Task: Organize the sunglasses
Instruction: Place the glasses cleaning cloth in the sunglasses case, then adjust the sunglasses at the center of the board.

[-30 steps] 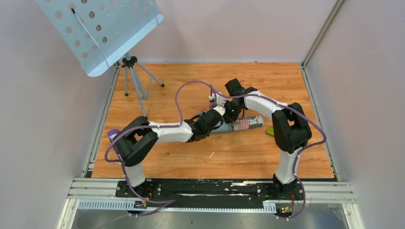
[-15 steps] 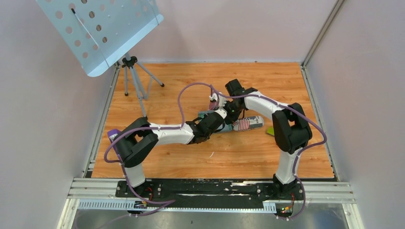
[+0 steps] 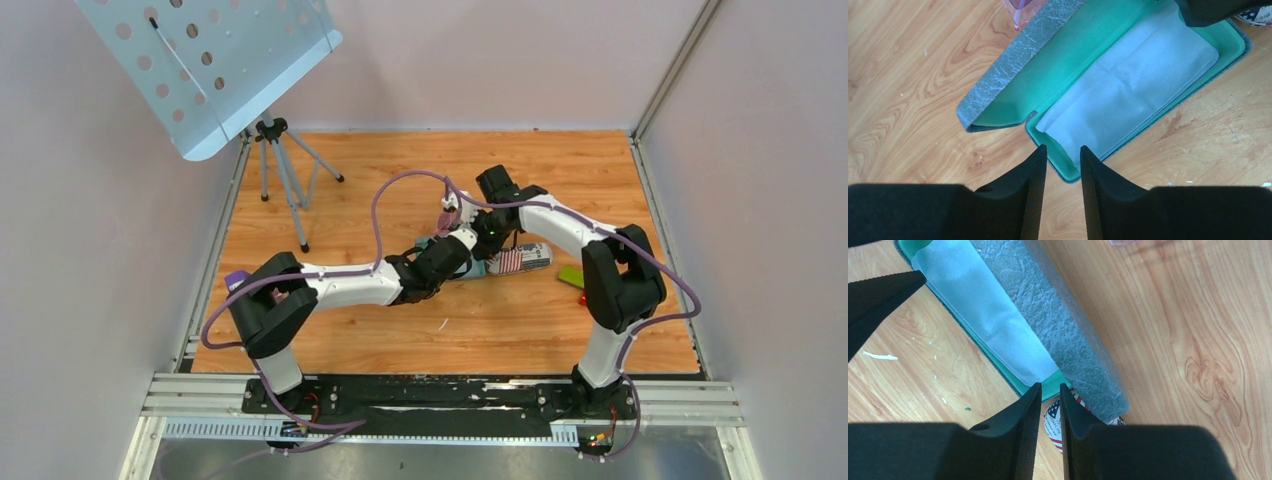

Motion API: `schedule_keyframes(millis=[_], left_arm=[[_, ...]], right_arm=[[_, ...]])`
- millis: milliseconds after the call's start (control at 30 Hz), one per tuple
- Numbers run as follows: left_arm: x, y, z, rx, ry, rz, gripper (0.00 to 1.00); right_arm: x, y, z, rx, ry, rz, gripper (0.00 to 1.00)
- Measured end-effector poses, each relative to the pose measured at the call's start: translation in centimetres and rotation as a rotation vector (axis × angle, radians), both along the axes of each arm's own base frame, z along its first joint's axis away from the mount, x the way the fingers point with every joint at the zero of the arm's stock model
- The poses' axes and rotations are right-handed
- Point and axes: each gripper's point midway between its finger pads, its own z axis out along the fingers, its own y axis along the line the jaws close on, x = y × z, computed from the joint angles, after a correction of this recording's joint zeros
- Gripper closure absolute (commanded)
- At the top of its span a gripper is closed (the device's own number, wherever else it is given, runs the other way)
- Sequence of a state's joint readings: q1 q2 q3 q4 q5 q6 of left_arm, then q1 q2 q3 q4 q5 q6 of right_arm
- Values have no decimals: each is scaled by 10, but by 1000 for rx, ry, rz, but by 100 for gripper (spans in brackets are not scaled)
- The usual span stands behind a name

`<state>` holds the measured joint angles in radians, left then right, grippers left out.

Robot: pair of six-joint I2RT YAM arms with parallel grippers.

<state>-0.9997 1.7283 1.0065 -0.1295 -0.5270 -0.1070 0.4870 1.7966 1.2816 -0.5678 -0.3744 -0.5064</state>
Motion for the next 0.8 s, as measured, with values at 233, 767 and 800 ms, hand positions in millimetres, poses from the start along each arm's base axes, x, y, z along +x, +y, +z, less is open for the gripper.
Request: schedule_keyframes(millis=[233,767,800], left_arm=[[-2,4,26,-27,-35,7,63],[26,28,130,-269,-148,129,38],[33,26,131,-278,-138,138,38]], right_arm=[[-5,-3,16,14,-30,-8,75],[-21,-64,89,109,-146,-95,73],[-20,-68,93,115,-156,-107,73]])
